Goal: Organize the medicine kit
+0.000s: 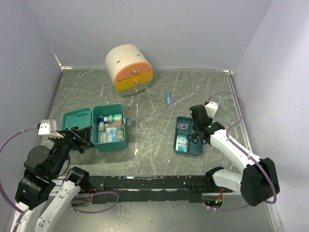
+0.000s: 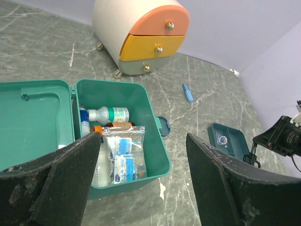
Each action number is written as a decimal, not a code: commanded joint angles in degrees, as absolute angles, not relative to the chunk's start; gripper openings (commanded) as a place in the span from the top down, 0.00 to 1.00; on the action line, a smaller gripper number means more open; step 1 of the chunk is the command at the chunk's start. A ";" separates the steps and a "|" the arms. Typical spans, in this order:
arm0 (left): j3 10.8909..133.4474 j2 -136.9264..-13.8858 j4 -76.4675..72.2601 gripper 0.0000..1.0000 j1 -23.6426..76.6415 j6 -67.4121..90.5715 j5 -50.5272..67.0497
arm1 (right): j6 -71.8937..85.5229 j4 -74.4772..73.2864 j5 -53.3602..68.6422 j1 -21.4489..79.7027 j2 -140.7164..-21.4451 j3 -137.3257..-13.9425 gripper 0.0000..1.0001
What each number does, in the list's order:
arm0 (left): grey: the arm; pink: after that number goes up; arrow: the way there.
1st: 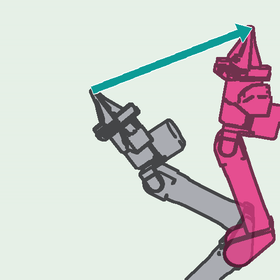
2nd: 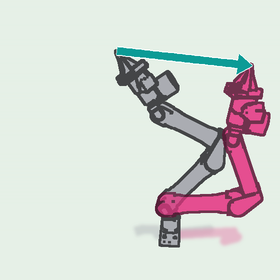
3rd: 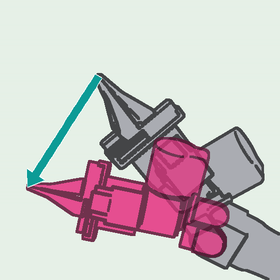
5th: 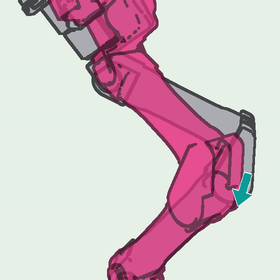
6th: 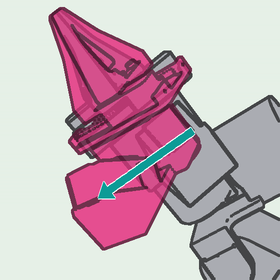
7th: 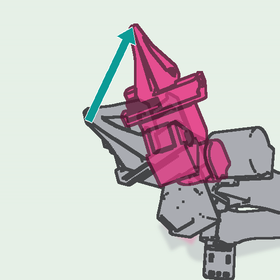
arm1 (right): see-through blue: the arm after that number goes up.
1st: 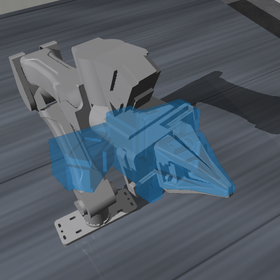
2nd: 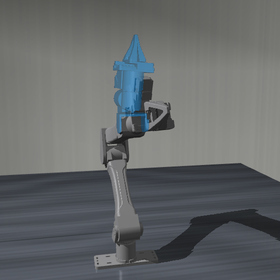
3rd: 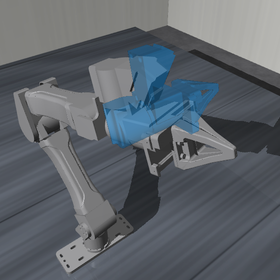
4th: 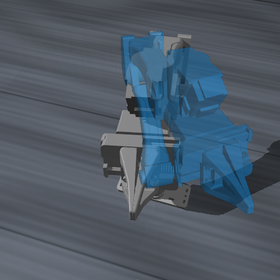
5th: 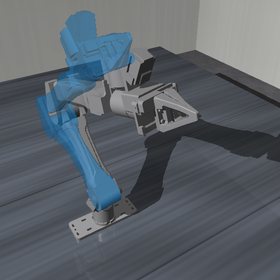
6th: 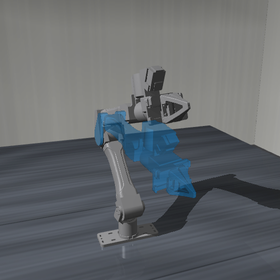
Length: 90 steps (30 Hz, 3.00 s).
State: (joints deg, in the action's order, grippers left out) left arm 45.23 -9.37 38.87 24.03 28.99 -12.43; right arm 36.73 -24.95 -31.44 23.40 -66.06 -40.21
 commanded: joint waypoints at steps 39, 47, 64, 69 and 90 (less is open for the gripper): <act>45.09 -9.88 38.41 0.16 23.55 28.92 -12.56 | 33.20 -18.82 -19.57 22.23 -78.70 -40.09 0.97; 45.09 -9.93 38.41 0.16 23.55 28.92 -12.56 | 36.64 -21.21 -24.82 22.24 -79.23 -40.38 0.94; 45.10 -10.41 38.41 0.15 23.55 28.92 -12.49 | 36.87 -22.82 -13.53 22.56 -72.83 -40.38 0.64; 45.15 -10.58 38.41 0.15 23.55 28.83 -12.47 | 39.35 -20.18 -7.40 22.75 -72.05 -37.14 0.64; 45.17 -10.46 38.50 0.15 23.47 29.00 -12.68 | 38.69 -20.78 -13.10 25.88 -77.70 -37.31 0.85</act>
